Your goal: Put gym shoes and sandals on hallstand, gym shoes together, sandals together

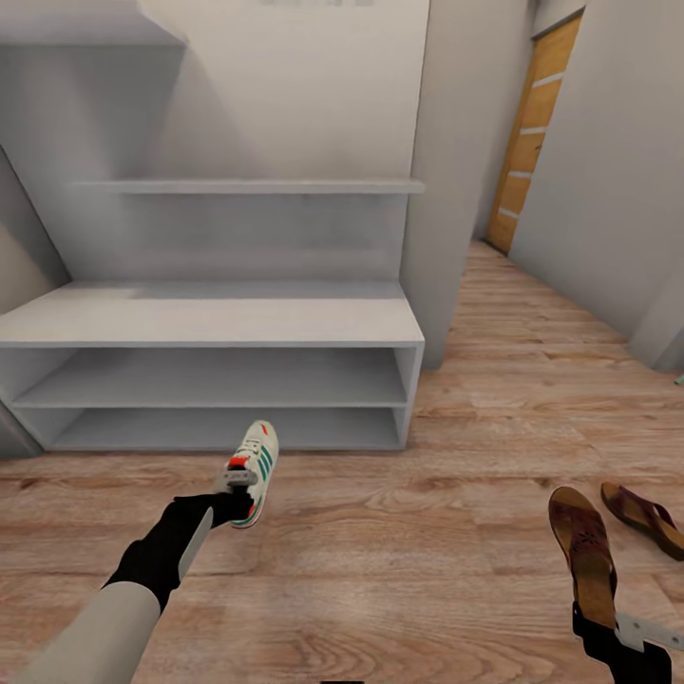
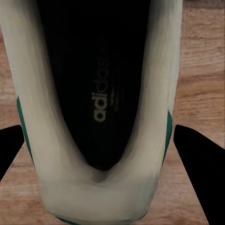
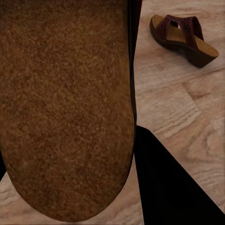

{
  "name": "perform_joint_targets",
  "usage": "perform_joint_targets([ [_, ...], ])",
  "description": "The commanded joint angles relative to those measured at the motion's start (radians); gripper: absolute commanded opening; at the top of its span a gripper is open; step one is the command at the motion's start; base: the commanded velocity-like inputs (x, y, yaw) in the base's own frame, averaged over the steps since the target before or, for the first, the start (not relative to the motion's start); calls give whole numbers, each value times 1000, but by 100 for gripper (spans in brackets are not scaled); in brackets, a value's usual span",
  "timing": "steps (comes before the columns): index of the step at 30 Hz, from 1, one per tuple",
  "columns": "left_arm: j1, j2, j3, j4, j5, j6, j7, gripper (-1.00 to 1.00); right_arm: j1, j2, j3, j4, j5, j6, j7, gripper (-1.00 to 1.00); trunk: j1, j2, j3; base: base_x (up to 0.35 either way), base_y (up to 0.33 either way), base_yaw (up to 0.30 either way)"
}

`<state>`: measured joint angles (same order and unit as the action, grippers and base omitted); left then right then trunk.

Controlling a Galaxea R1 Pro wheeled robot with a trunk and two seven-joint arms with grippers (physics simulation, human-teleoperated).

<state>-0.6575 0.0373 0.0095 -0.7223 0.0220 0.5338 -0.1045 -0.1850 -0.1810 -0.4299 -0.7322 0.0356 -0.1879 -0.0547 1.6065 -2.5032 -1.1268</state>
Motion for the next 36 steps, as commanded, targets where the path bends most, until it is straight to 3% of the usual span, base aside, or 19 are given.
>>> perform_joint_targets([
  [1,0,-1,1,-2,5,5,14,-100,-1,0,0,2,1,-3,-2,-100,0,0,-2,260,-137,0],
  [5,-2,-4,1,-2,8,4,51,-100,-1,0,0,2,2,-4,-2,-100,0,0,-9,283,-159,0],
  [23,-5,-6,3,-42,10,5,56,-100,-1,0,0,7,2,-4,-2,-100,0,0,-18,293,-161,0],
  [36,-4,-5,3,-46,10,5,55,-100,-1,0,0,24,9,-4,-1,-100,0,0,-18,51,-17,0],
])
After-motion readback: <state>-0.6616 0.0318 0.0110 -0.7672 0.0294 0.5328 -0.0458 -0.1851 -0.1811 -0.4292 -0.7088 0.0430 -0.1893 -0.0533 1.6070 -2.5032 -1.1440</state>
